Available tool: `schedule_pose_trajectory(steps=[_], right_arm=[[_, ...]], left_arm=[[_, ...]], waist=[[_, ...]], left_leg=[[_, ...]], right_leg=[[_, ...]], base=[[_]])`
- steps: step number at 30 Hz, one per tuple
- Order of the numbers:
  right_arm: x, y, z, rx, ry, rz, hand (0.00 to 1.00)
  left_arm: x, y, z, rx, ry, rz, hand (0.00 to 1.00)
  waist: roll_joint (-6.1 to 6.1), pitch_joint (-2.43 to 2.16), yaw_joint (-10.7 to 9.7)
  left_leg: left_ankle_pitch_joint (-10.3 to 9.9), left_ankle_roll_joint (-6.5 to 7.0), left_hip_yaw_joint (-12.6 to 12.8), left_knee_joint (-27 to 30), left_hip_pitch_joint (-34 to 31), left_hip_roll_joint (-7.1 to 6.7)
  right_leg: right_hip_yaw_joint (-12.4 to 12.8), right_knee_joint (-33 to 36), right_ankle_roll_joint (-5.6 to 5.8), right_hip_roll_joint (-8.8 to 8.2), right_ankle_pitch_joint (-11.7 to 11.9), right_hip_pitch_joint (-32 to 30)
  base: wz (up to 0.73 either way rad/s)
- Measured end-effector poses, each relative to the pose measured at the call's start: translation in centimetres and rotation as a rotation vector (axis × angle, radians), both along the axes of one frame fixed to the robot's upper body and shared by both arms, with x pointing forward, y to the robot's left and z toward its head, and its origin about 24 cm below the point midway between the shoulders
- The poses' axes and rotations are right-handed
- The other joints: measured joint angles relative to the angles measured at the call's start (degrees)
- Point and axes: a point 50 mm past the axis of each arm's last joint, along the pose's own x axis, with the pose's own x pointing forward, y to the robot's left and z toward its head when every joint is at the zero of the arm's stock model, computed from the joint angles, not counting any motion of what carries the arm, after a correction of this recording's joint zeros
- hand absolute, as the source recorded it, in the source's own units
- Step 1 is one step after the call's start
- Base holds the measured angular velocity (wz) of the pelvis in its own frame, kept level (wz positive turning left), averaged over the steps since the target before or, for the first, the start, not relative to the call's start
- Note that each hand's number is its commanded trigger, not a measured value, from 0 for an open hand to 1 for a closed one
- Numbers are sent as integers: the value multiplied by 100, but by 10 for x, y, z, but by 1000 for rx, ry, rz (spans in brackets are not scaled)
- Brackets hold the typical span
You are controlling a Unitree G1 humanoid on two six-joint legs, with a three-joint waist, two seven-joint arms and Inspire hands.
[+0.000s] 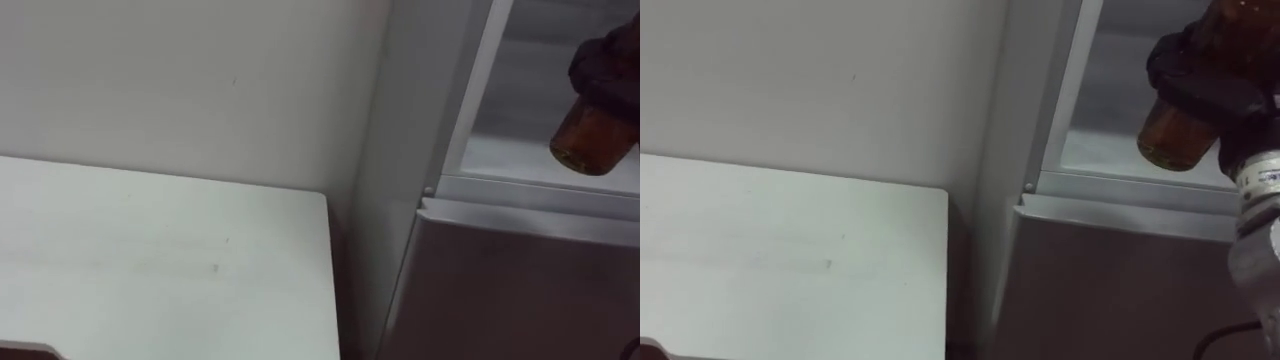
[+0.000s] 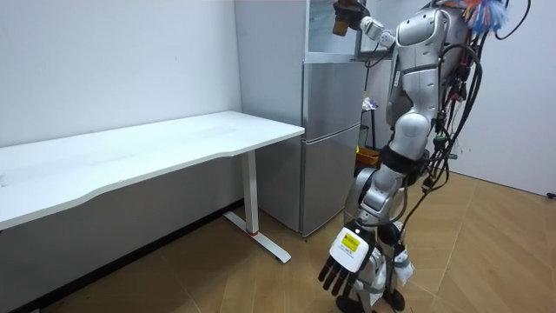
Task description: Put the bottle in the upper fridge
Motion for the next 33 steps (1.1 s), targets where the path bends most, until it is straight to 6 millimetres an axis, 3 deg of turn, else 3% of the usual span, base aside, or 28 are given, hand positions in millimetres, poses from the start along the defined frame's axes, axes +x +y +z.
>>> schedule_pose_trajectory(steps=[5, 11, 15, 22, 25, 33], right_arm=[[3, -13, -12, 30, 58, -80, 100], [7, -28, -29, 62, 134, -143, 100], [8, -35, -36, 87, 166, -205, 100], [9, -49, -48, 134, 222, -327, 100], [10, -53, -46, 157, 226, -371, 100], [11, -55, -46, 172, 232, -409, 100]], left_arm=[[-6, 0, 0, 0, 16, 7, 0], [-18, 0, 1, -14, 46, 15, 0], [-20, 0, 1, -16, 48, 26, 0], [-28, 5, 4, 0, 54, 55, 0], [-33, 8, 6, 7, 64, 59, 0], [-40, 8, 7, 10, 83, 65, 0]], waist=[[15, 9, 77], [70, -27, 107], [93, -32, 280], [38, -2, 529], [-29, 24, 531], [-60, 4, 538]], left_leg=[[-25, -5, -36, 58, -58, 0], [-17, 17, -98, 72, -100, -9], [-18, 14, -116, 69, -97, -6], [-18, 10, -186, 69, -158, -22], [-3, 2, -317, 88, -228, -86], [0, -5, -450, 175, -315, -97]], right_leg=[[-167, -60, -6, -9, 4, 0], [-229, -61, -6, 13, 4, 32], [-311, -64, -5, 14, 2, 38], [-527, -54, -17, -20, -23, 25], [-631, -56, -63, -59, -98, 11], [-765, -58, -54, -57, -111, 29]], base=[[4], [6], [0], [6], [19], [12]])
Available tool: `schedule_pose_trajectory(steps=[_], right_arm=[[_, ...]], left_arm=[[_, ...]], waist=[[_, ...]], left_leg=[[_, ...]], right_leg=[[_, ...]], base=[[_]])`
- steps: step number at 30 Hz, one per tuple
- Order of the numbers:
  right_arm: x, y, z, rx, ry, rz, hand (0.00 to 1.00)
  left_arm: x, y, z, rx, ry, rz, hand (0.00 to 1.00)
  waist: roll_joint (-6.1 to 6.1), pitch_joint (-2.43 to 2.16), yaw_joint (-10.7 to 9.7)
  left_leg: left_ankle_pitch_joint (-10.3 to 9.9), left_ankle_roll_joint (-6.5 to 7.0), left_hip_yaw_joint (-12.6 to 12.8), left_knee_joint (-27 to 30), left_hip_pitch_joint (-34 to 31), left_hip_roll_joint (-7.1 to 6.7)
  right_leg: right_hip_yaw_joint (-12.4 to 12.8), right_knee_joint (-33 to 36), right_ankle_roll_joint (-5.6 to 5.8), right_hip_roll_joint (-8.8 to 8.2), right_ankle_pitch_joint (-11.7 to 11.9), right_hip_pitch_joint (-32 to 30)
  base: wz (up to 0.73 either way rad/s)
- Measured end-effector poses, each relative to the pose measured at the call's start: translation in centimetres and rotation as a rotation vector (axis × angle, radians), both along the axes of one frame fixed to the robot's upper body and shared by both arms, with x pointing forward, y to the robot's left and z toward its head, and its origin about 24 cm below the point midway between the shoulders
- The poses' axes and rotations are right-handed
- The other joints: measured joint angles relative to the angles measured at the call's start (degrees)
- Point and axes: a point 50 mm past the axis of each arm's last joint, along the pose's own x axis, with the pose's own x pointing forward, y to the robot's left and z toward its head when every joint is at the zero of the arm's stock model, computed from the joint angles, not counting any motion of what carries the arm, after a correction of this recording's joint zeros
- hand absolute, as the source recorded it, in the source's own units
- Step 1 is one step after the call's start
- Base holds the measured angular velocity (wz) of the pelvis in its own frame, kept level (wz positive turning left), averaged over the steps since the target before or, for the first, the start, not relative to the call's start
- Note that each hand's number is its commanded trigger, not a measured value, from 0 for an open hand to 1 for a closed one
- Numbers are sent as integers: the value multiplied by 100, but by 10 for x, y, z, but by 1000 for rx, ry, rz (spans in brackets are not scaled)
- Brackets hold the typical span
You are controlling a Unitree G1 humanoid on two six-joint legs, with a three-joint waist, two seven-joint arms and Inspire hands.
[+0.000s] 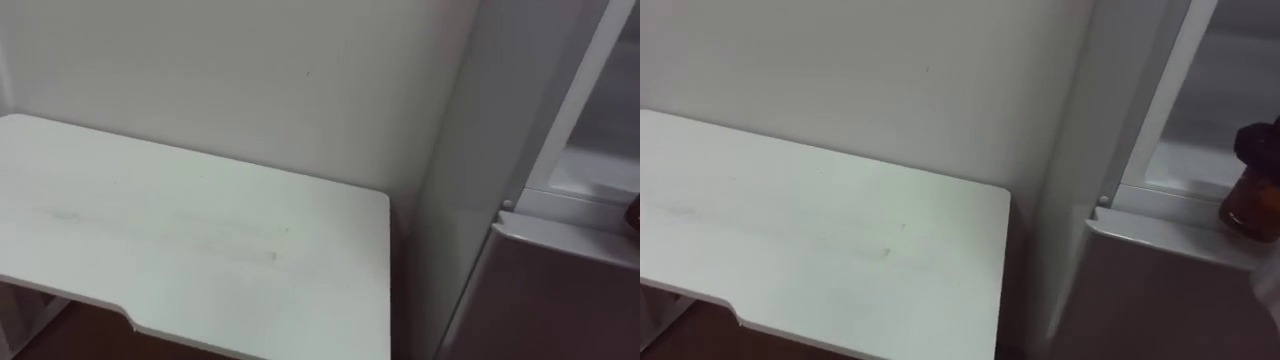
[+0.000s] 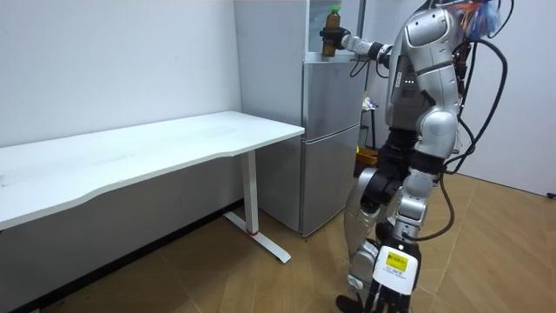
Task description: Put the bottle in the upper fridge
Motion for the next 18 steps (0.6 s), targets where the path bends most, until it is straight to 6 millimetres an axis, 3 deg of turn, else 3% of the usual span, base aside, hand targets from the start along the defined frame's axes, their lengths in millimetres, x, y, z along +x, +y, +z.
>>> schedule_pose_trajectory(steps=[10, 13, 18], right_arm=[[-1, -9, -13, 28, 62, -93, 100], [-1, -9, -18, 15, 91, -105, 100], [5, -14, -22, 38, 142, -132, 100]], left_arm=[[-1, 13, 5, 33, 5, 1, 0], [-2, 16, 7, 41, 12, -3, 0], [-6, 20, 9, 43, 26, -2, 0]], waist=[[5, -1, 246], [-18, -3, 286], [-64, -38, 298]], left_leg=[[-4, -5, -34, 35, -23, -2], [-5, -9, -77, 92, -100, -2], [-12, -12, -160, 194, -177, -10]], right_leg=[[-27, 12, 0, -1, 0, -12], [-152, 11, -1, -9, 0, -30], [-239, 6, -2, -11, 1, -33]], base=[[0], [8], [8]])
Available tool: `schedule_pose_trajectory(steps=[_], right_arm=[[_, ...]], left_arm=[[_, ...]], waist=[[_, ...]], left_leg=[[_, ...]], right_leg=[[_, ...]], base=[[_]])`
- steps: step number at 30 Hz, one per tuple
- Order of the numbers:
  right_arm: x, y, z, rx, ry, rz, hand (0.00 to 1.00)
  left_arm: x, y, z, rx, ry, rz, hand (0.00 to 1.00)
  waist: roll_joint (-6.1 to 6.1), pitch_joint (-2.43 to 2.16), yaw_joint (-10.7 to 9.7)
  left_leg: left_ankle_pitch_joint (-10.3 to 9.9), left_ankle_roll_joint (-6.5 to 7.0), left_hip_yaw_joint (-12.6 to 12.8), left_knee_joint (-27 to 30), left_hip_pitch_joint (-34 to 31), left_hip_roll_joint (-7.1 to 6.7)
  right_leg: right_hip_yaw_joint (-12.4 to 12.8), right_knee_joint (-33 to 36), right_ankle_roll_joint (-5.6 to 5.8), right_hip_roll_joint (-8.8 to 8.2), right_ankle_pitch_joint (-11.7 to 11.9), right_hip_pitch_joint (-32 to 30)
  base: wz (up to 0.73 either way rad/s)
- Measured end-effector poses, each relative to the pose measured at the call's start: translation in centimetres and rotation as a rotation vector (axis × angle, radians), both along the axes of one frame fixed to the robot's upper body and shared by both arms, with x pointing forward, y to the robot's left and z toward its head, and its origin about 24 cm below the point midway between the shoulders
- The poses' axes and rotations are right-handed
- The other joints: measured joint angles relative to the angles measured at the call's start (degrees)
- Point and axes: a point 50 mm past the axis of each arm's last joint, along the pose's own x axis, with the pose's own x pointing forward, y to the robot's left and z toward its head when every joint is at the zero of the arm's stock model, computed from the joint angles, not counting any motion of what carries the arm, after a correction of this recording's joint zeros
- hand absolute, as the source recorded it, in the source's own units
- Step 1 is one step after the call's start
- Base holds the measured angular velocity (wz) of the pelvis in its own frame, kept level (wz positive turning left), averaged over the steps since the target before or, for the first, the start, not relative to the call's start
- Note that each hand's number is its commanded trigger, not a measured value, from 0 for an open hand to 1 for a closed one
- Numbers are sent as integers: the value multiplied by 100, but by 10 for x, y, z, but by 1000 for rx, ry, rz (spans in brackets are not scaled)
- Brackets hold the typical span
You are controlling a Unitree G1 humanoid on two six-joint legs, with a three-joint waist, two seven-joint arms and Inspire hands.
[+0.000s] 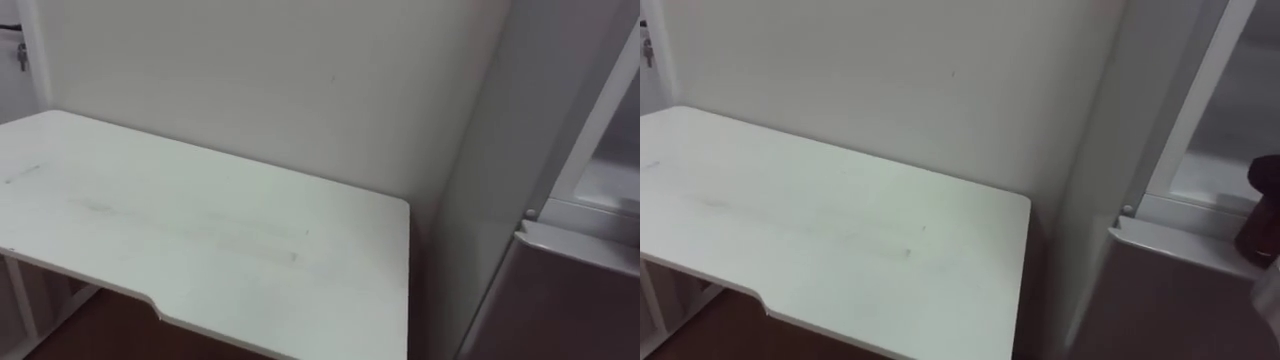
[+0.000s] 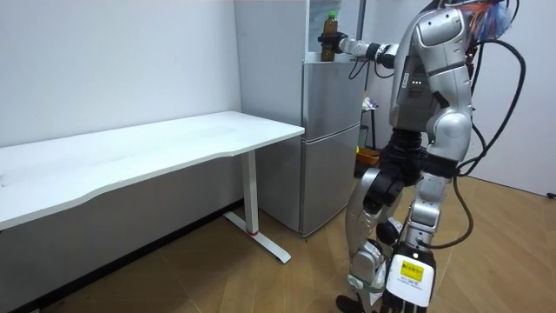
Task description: Put the bottle in the upper fridge
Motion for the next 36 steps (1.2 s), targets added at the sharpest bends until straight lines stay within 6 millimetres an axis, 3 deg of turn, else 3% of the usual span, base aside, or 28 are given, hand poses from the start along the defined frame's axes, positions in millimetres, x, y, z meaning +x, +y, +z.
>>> schedule_pose_trajectory(steps=[11, 20, 29, 36], right_arm=[[13, -1, 0, -21, 84, 2, 100], [17, 4, 6, -65, 107, -15, 100], [20, 16, 25, -118, 59, -75, 100], [23, 26, 59, -147, -50, -51, 100]], left_arm=[[1, 8, 4, 20, 6, -7, 0], [0, 8, 4, 23, 8, -7, 0], [0, 8, 4, 27, 0, -4, 0], [0, 8, 4, 30, -2, -7, 0]], waist=[[5, 1, 50], [81, 9, 180], [143, -28, 179], [118, -26, 176]], left_leg=[[24, -41, -56, 96, -56, 5], [46, -69, -29, 67, -12, 30], [84, -96, -28, 33, -44, 42], [115, -134, -34, -114, 90, 38]], right_leg=[[-36, -8, -69, -18, -13, -71], [103, 6, -101, 20, -31, -80], [145, 94, -144, 19, -50, -166], [139, 82, -165, 15, -103, -76]], base=[[3], [-4], [0], [1]])
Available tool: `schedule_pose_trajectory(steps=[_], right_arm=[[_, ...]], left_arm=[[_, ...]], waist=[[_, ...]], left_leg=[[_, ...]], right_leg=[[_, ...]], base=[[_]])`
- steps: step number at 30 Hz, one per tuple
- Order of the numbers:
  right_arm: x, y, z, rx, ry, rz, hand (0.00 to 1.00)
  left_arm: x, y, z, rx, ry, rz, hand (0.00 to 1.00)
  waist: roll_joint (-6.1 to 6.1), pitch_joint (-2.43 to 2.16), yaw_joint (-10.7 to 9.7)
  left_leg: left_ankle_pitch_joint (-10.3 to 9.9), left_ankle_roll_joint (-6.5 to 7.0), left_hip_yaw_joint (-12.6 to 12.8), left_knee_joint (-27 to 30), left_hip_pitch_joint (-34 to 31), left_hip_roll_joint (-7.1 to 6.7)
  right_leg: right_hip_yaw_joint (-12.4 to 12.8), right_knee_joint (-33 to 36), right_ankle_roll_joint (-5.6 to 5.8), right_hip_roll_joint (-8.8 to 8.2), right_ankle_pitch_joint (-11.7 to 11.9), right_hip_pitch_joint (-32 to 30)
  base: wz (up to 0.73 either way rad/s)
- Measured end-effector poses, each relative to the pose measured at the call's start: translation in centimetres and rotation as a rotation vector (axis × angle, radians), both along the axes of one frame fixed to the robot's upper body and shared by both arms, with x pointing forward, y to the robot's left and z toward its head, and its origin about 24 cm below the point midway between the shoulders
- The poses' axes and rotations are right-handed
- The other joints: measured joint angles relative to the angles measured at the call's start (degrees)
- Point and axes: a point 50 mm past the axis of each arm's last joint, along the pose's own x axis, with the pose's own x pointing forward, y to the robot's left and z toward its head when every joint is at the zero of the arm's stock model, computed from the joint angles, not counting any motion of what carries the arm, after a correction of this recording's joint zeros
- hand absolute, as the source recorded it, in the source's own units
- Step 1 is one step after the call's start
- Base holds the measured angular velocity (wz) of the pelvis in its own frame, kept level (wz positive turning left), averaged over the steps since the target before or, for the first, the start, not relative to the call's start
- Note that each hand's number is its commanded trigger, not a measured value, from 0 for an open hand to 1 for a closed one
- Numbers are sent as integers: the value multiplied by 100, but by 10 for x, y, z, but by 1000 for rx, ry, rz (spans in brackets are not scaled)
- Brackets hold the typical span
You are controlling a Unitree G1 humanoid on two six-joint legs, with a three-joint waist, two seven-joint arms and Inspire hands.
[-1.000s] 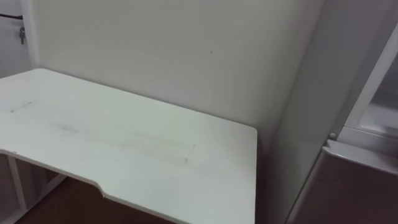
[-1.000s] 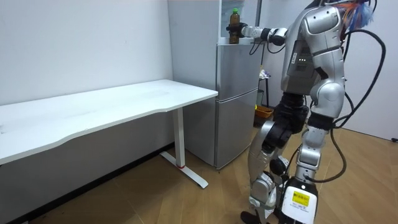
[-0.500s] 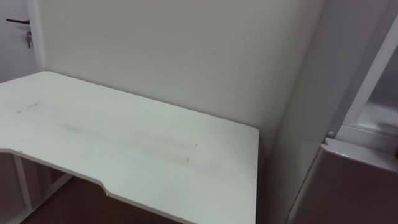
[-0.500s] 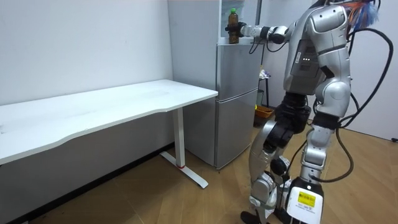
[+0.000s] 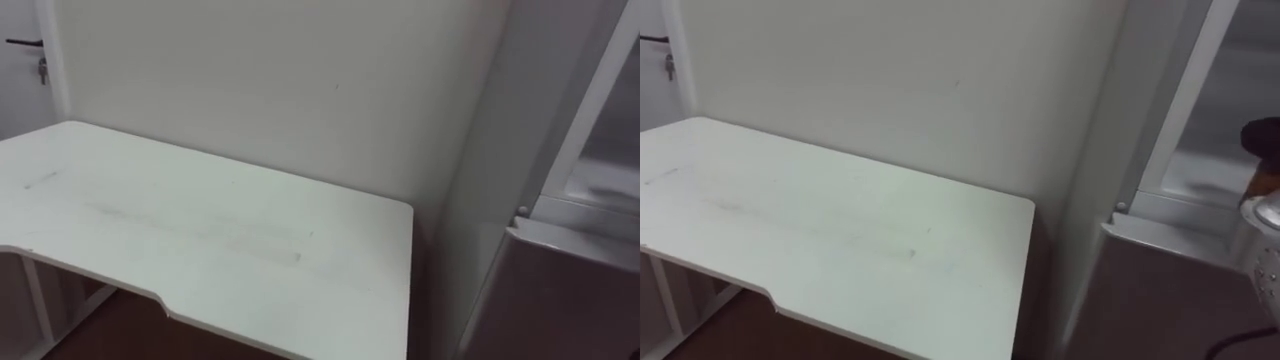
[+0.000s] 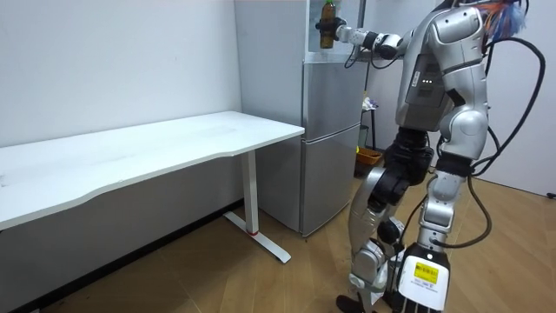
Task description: Put the bottle in the upper fridge
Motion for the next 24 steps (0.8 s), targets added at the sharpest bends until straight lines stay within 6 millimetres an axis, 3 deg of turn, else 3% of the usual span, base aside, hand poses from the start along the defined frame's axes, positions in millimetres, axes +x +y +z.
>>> schedule_pose_trajectory(steps=[6, 8, 13, 20, 24], right_arm=[[-3, 10, 38, -64, -118, 77, 100], [-3, 10, 44, -63, -134, 81, 100], [-1, 10, 43, -72, -122, 118, 100], [3, 1, 30, -63, -52, 144, 100], [7, -6, 11, -65, 43, 142, 100]], left_arm=[[2, 1, 1, 4, -6, 1, 0], [2, 1, 1, 4, -6, 3, 0], [2, 0, 0, 1, -5, 5, 0], [1, -1, 0, -2, 0, 7, 0], [3, -2, -1, -14, -6, 4, 0]], waist=[[-53, -32, -7], [-58, -4, -7], [-4, 73, -4], [-2, 77, 16], [-18, 73, 82]], left_leg=[[-13, -20, -48, 4, -49, -1], [-16, -22, -58, 5, -24, -3], [-46, -35, -82, -33, -14, 0], [-44, -33, -113, -27, -21, -23], [-46, -35, -137, 17, -51, -23]], right_leg=[[-108, -99, -2, 27, -9, 39], [-181, -104, -2, 23, -7, 101], [-203, -123, 3, 24, -10, 122], [-226, -120, 6, 7, -41, 119], [-240, -199, 3, 35, -25, 157]], base=[[8], [10], [2], [3], [3]])
